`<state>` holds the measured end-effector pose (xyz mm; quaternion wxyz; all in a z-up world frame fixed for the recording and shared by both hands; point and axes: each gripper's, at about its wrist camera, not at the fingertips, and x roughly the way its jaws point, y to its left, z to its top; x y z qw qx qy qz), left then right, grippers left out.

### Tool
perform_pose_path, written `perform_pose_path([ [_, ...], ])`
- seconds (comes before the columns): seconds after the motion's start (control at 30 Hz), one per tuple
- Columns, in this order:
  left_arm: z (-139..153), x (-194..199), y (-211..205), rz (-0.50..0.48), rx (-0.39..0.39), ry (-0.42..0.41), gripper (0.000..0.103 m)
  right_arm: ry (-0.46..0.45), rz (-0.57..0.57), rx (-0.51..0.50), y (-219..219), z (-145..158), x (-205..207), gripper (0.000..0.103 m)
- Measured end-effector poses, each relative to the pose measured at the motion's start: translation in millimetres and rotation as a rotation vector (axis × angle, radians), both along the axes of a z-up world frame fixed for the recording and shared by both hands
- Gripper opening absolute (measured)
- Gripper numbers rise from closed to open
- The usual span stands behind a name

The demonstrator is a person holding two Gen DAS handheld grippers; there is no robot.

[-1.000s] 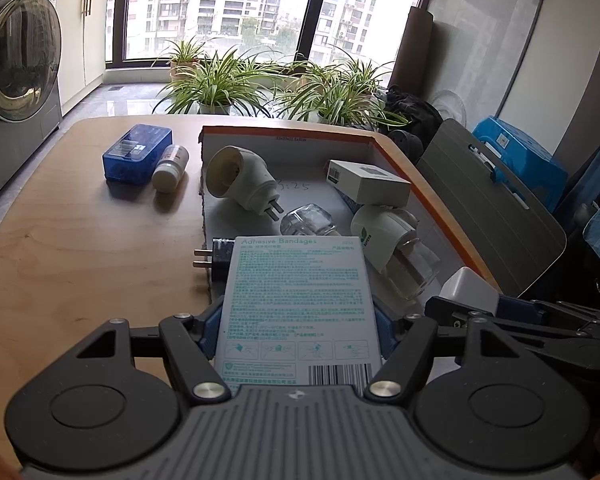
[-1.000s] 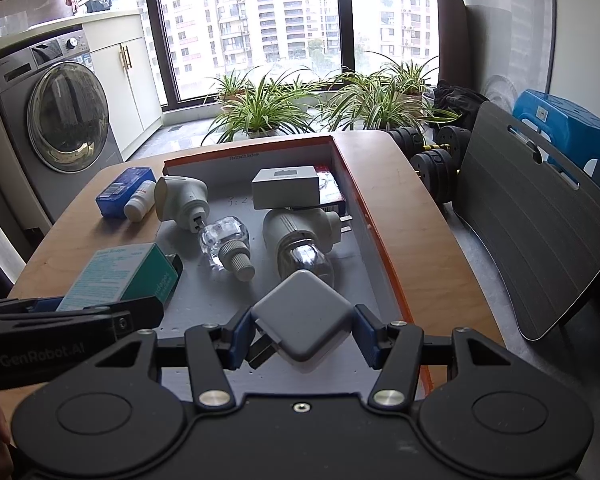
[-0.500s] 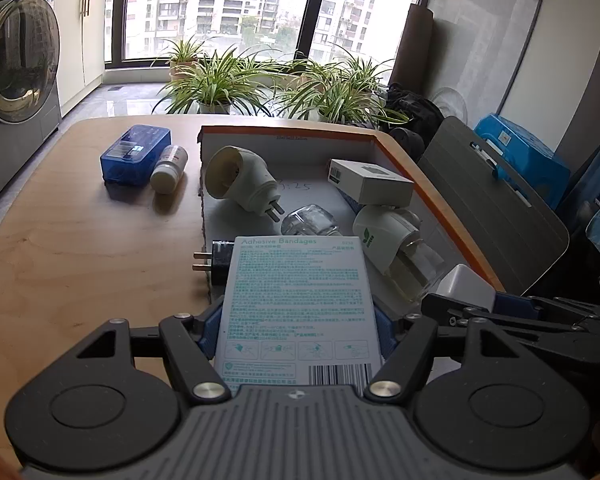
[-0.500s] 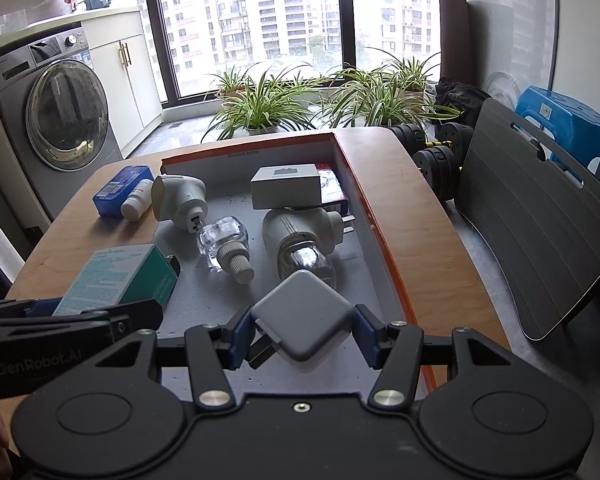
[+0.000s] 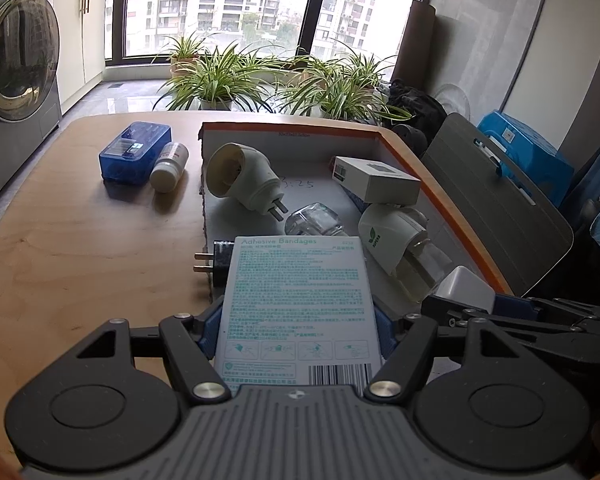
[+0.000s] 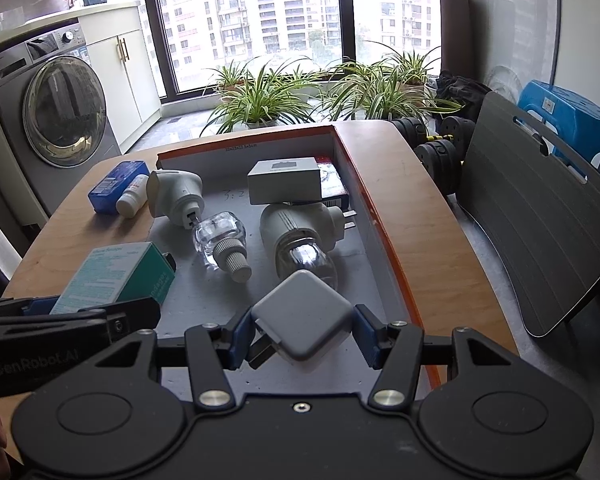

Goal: Organize rigid objects
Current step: 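Hold the teal box above the tray with the left gripper while the right holds the white charger, then lower and release the teal box in the tray with the left gripper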

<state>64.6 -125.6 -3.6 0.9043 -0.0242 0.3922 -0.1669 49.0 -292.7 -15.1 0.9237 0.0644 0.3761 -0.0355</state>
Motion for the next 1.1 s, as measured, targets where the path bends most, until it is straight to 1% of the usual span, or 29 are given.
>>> perform_pose_path([
  [0.53, -0.3, -1.0, -2.2, -0.003, -0.002, 0.004, 0.072, 0.004, -0.008, 0.003, -1.0, -0.1, -1.4, 0.066],
  [0.57, -0.5, -1.1, -2.7, -0.004, -0.003, 0.005, 0.072, 0.002, -0.009, 0.004, -1.1, 0.0, -1.6, 0.067],
  [0.7, 0.5, -1.6, -4.0, -0.006, -0.004, 0.003, 0.072, -0.023, -0.013, 0.003, -1.9, 5.9, -4.6, 0.068],
  [0.73, 0.9, -1.8, -3.9, -0.007, -0.007, 0.002, 0.069, -0.030, -0.017, 0.000, -2.4, 7.8, -5.1, 0.068],
  [0.93, 5.0, -4.8, -6.0, -0.020, -0.019, -0.005, 0.069, -0.056, -0.050, 0.000, -5.2, 15.4, -8.7, 0.068],
  [1.07, 9.2, -6.1, -1.9, -0.015, -0.028, -0.013, 0.071, -0.075, -0.064, 0.002, -5.6, 22.3, -10.1, 0.071],
  [1.1, 10.7, -6.2, -0.2, -0.012, -0.027, -0.017, 0.074, -0.078, -0.063, 0.003, -4.8, 24.3, -9.9, 0.072],
])
